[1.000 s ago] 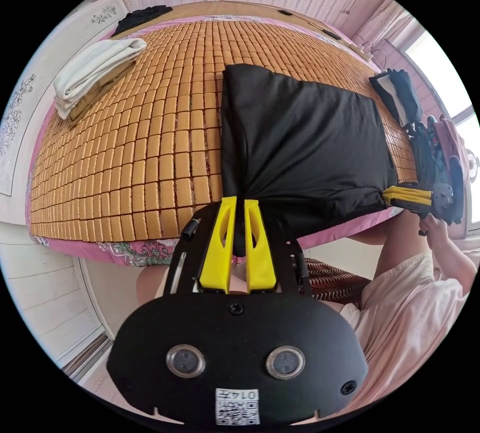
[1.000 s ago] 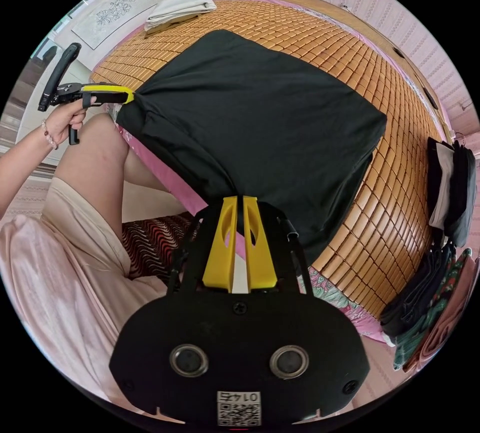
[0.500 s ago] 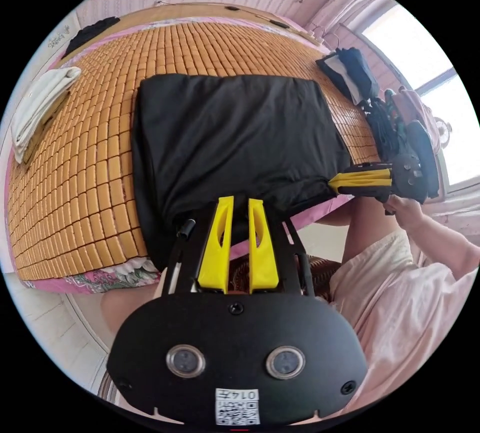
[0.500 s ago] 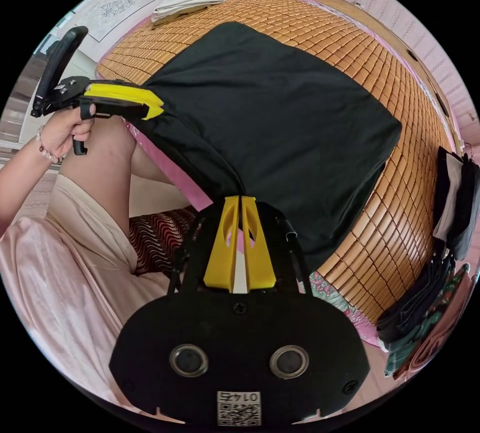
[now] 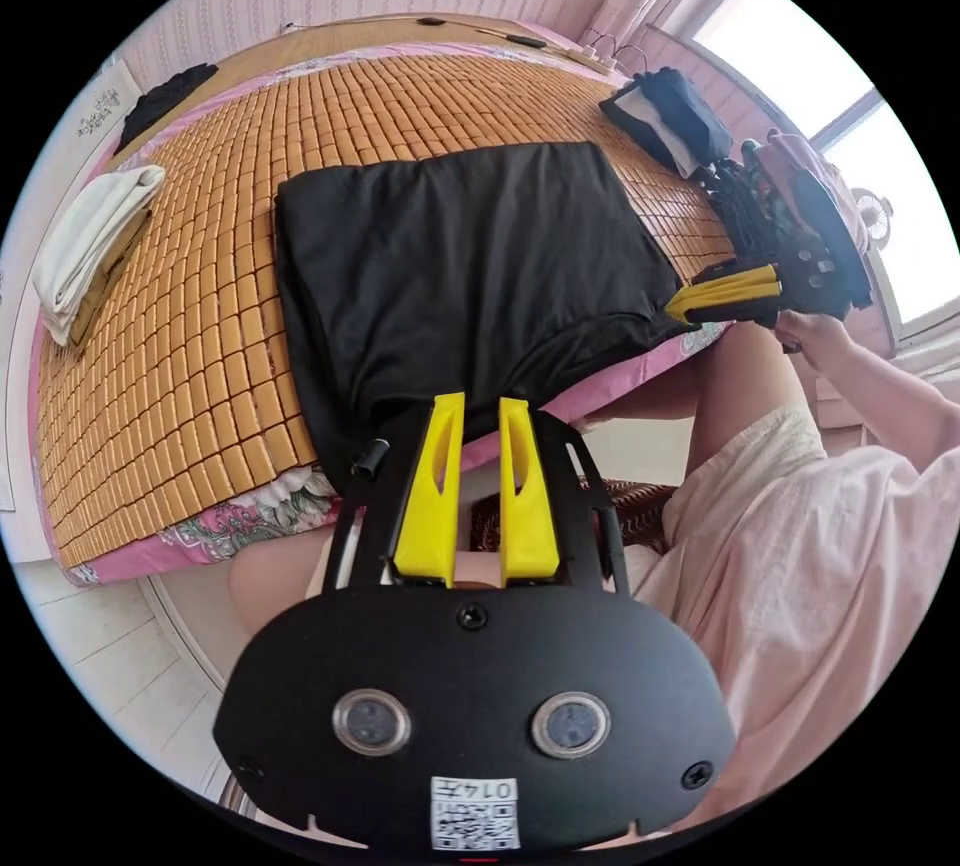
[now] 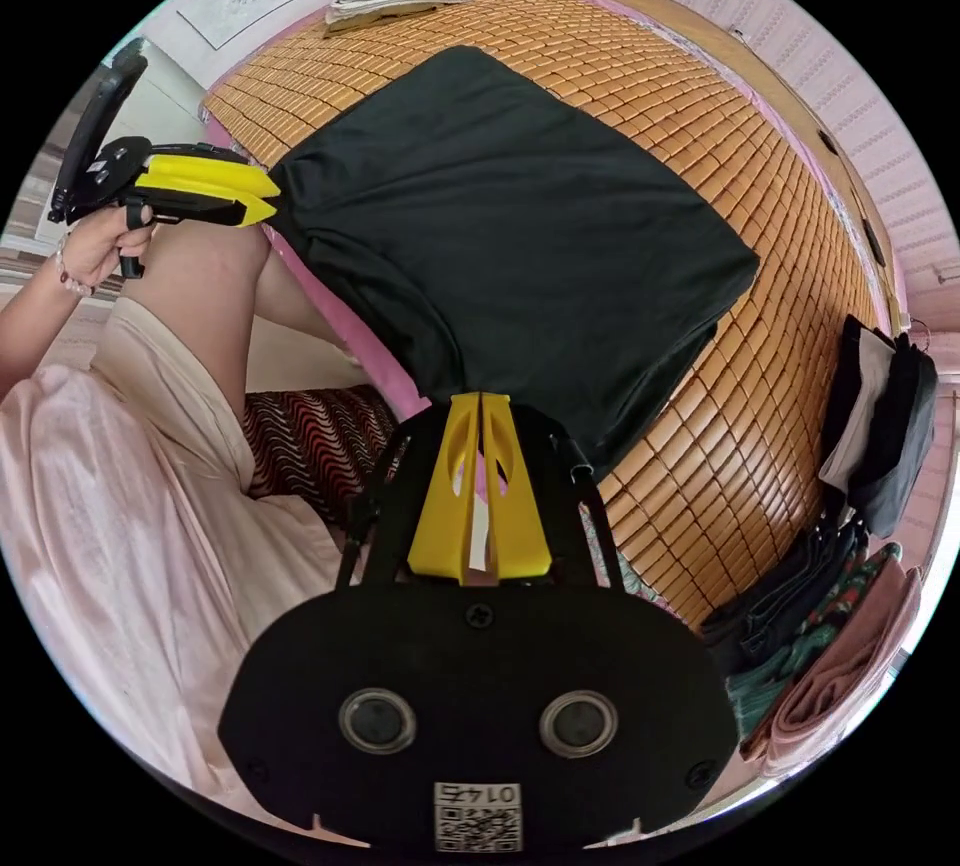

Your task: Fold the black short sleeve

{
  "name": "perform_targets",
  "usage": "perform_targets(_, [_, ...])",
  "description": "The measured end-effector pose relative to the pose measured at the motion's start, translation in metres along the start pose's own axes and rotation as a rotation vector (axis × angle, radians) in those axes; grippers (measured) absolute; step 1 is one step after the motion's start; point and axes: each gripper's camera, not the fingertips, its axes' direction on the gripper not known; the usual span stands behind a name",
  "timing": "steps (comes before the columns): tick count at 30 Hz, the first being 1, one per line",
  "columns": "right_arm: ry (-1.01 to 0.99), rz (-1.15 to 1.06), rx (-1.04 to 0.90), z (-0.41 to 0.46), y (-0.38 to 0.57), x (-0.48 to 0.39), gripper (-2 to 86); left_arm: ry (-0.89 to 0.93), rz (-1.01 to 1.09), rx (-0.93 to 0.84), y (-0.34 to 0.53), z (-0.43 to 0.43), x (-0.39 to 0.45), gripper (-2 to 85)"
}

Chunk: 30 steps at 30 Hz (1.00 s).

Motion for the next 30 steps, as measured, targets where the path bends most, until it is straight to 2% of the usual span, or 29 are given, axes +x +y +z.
perform_targets(6, [-0.083,-0.066,0.019,-0.012,-0.073,0.024,-0.8,0.096,0.096,-0.003,-0.032,0.04,0.042,5.9])
perform_targets(8, [0.007,-0.078,0.019,-0.011,-0.111,0.031,-0.6,0.111,0.113,-0.024,-0.04,0.055,0.052,5.8])
perform_targets(12, [0.06,-0.064,-0.007,-0.003,-0.161,0.049,-0.5,0.069,0.169,-0.082,-0.048,0.08,0.071,4.8])
perform_targets(14, [0.087,-0.041,-0.085,0.019,-0.181,0.064,-0.4,0.06,0.169,-0.061,-0.047,0.082,0.073,4.4])
perform_targets(18, [0.051,-0.116,-0.223,0.031,-0.196,0.082,-0.5,0.089,0.178,-0.041,-0.044,0.088,0.076,3.9])
perform_targets(22, [0.034,-0.08,-0.163,0.014,-0.206,0.109,-0.5,0.091,0.189,-0.022,-0.041,0.092,0.081,3.7])
perform_targets(24, [-0.008,-0.049,-0.221,0.031,-0.207,0.121,-0.4,0.096,0.189,-0.019,-0.039,0.095,0.085,3.8])
perform_targets(28, [-0.055,0.004,-0.131,0.024,-0.19,0.144,-0.3,0.088,0.23,-0.021,-0.036,0.097,0.095,4.6])
perform_targets(30, [-0.069,0.044,-0.027,0.007,-0.164,0.155,-0.1,0.102,0.274,-0.002,-0.031,0.092,0.105,5.2])
